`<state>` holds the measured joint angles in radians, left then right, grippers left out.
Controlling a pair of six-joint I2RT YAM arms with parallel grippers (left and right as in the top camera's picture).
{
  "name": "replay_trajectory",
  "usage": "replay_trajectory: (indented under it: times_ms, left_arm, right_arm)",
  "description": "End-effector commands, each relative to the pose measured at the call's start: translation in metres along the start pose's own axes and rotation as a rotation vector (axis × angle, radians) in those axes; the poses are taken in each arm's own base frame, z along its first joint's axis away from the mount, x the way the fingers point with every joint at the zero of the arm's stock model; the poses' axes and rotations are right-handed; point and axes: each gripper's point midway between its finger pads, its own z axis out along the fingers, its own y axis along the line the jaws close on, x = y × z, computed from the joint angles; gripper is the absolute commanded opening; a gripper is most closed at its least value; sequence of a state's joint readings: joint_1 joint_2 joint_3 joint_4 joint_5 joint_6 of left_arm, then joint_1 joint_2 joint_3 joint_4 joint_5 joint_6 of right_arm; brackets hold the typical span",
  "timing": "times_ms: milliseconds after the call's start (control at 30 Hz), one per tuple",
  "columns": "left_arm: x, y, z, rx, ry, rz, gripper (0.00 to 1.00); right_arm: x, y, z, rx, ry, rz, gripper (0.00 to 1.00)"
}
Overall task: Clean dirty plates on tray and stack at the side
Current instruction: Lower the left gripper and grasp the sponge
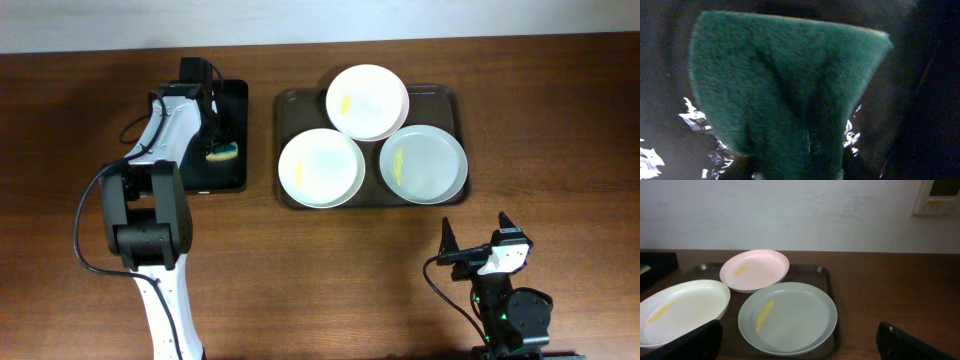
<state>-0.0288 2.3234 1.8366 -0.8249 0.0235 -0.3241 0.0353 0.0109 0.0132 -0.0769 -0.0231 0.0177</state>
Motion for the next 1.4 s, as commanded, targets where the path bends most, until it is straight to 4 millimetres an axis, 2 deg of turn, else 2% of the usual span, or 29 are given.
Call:
replay_trajectory:
  times_ms: [0, 167, 200, 233, 267, 500, 533, 567, 600, 667, 733, 767, 833, 867, 900, 933, 1067, 1200, 1267, 1367]
  left_arm:
    - [0.002, 0.01, 0.013, -0.053, 0.008, -0.005, 0.0]
    - [-0.002, 0.017, 0.012, -0.095, -0.01, -0.005, 0.0]
    - [-0.003, 0.018, 0.012, -0.102, -0.018, -0.005, 0.24]
    - [-0.006, 0.017, 0.012, -0.1, -0.029, -0.005, 0.77]
    - [-0.009, 0.017, 0.012, -0.096, -0.041, -0.006, 0.99]
    - [-0.042, 0.02, 0.008, -0.13, -0.184, -0.015, 1.0]
    - [-0.045, 0.019, 0.008, -0.125, -0.197, -0.015, 0.8]
    - [-0.046, 0.018, 0.008, -0.123, -0.201, -0.016, 0.69]
    - [-0.046, 0.018, 0.008, -0.12, -0.2, -0.016, 0.51]
    - [-0.045, 0.018, 0.008, -0.122, -0.196, -0.015, 0.21]
    - [-0.044, 0.019, 0.008, -0.124, -0.19, -0.015, 0.03]
    - [-0.043, 0.019, 0.008, -0.124, -0.189, -0.015, 0.0]
    - [-0.043, 0.019, 0.008, -0.125, -0.189, -0.015, 0.0]
    - [-0.043, 0.019, 0.008, -0.124, -0.189, -0.015, 0.05]
    - [-0.043, 0.019, 0.008, -0.124, -0.189, -0.015, 0.32]
    - [-0.041, 0.019, 0.009, -0.127, -0.179, -0.014, 0.99]
    - [-0.024, 0.021, 0.011, -0.129, -0.107, -0.009, 0.99]
    - [0.004, 0.011, 0.013, -0.056, 0.016, -0.005, 0.97]
    - [0.012, 0.006, 0.013, -0.025, 0.053, -0.007, 0.84]
    - [0.013, 0.006, 0.013, -0.024, 0.058, -0.007, 0.5]
  right_arm:
    - [0.003, -0.002, 0.0, 0.009, 0.003, -0.006, 0.98]
    - [0.003, -0.002, 0.0, 0.009, 0.003, -0.006, 0.98]
    - [0.003, -0.002, 0.0, 0.009, 0.003, -0.006, 0.98]
    - [0.003, -0.002, 0.0, 0.009, 0.003, -0.006, 0.98]
    - [0.003, -0.002, 0.0, 0.009, 0.003, -0.006, 0.98]
    - [0.003, -0.002, 0.0, 0.009, 0.003, -0.006, 0.98]
    - [0.003, -0.002, 0.0, 0.009, 0.003, -0.006, 0.98]
    - [0.003, -0.002, 0.0, 0.009, 0.003, -0.006, 0.98]
    - [0.003, -0.002, 0.0, 0.009, 0.003, -0.006, 0.98]
    - [0.003, -0.002, 0.0, 0.009, 0.003, -0.006, 0.98]
    - [0.003, -0.002, 0.0, 0.009, 0.003, -0.006, 0.98]
    - [0.003, -0.002, 0.0, 0.009, 0.003, -0.006, 0.98]
    - [0.003, -0.002, 0.0, 0.009, 0.003, -0.006, 0.98]
    - [0.003, -0.002, 0.0, 0.009, 0.003, -0.006, 0.98]
    - [0.003, -0.002, 0.0, 0.009, 0.003, -0.006, 0.98]
    - [0.003, -0.002, 0.0, 0.009, 0.003, -0.006, 0.98]
    - [0.003, -0.002, 0.0, 0.009, 0.003, -0.006, 0.98]
    - [0.003, -0.002, 0.0, 0.009, 0.003, -0.006, 0.98]
    - [0.003, -0.002, 0.0, 0.009, 0.003, -0.006, 0.98]
    - [0.003, -0.002, 0.0, 0.009, 0.003, -0.006, 0.98]
